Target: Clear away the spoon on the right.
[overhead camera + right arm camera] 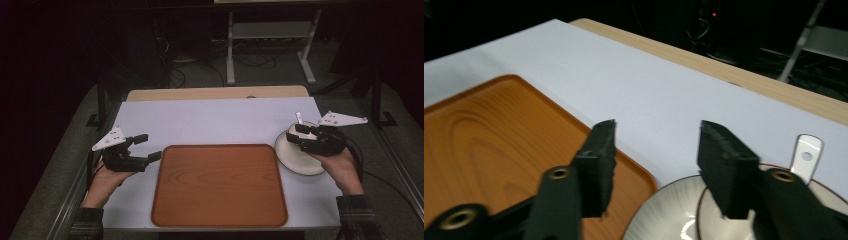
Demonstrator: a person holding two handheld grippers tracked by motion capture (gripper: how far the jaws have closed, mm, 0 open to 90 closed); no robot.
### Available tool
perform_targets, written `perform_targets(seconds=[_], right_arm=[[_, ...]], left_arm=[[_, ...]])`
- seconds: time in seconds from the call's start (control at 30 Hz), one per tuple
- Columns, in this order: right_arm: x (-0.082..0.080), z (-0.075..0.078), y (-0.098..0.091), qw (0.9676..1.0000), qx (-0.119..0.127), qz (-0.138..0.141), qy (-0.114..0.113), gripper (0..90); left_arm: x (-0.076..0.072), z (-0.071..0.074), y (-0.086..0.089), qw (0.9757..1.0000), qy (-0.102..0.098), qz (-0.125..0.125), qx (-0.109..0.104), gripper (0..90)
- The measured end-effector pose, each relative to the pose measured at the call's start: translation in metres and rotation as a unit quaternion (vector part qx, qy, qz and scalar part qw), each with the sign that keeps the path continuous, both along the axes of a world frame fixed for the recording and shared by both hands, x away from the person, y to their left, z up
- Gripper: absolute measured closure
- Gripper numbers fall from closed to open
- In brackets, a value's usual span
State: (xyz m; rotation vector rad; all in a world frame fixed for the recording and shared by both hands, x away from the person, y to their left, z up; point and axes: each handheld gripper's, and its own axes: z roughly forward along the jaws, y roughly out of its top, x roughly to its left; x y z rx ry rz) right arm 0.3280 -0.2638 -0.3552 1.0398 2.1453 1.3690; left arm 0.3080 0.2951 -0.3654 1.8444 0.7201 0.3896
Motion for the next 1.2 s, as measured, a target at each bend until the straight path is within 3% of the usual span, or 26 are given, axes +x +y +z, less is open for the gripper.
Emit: perform_targets(seconds=[0.37,0.5,1.07,1.2], right_arm=[[0.021,0.004,-0.001,0.9987,-0.02,-0.046,0.007,80.8],[0.028,0.002,-0.001,0.9984,-0.026,-0.049,0.013,89.8],[0.057,-0.008,-0.015,0.9956,-0.031,-0.085,0.021,90.0],[0.064,-0.011,-0.016,0.9947,-0.034,-0.094,0.024,90.0]], left_arm=[[0.0,-0.001,0.001,1.0,0.002,0.002,0.002,15.1],[0.0,-0.003,0.001,1.0,0.004,0.003,0.002,15.1],[0.0,-0.003,0.001,1.0,0.006,0.004,0.003,15.1],[0.0,-0.004,0.0,0.9999,0.005,0.008,0.013,15.1]])
